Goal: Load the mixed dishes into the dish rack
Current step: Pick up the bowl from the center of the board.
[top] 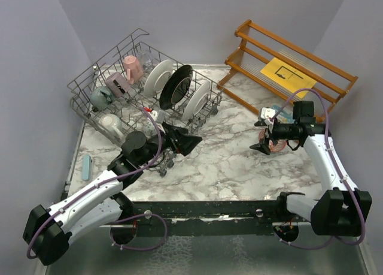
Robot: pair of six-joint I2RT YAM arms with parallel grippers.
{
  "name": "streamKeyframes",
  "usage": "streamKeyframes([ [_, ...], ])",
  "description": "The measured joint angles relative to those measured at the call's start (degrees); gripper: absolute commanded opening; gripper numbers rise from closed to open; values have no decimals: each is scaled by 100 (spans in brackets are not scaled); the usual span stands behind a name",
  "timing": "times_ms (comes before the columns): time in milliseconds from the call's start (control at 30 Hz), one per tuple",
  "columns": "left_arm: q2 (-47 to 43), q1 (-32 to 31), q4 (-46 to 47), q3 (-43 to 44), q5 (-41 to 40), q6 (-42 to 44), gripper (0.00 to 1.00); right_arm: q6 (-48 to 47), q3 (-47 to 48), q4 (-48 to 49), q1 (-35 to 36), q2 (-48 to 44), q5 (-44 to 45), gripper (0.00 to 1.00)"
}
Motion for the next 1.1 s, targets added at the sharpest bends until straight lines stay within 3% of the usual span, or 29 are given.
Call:
streamKeyframes([
  [467, 42, -2, 472, 26, 20, -262, 98, -302, -221, -339, -2, 236, 2385, 94],
  [800, 44, 0, 481, 26, 20, -348, 98, -330, -1056, 319, 0, 669, 3908, 79],
  [900, 44, -2, 483, 26, 20, -369, 97, -334, -1145, 549, -2, 780, 4146, 69],
  [1100, 90, 0, 538, 26, 20, -404, 97, -374, -1161, 929, -2, 990, 4360, 30],
])
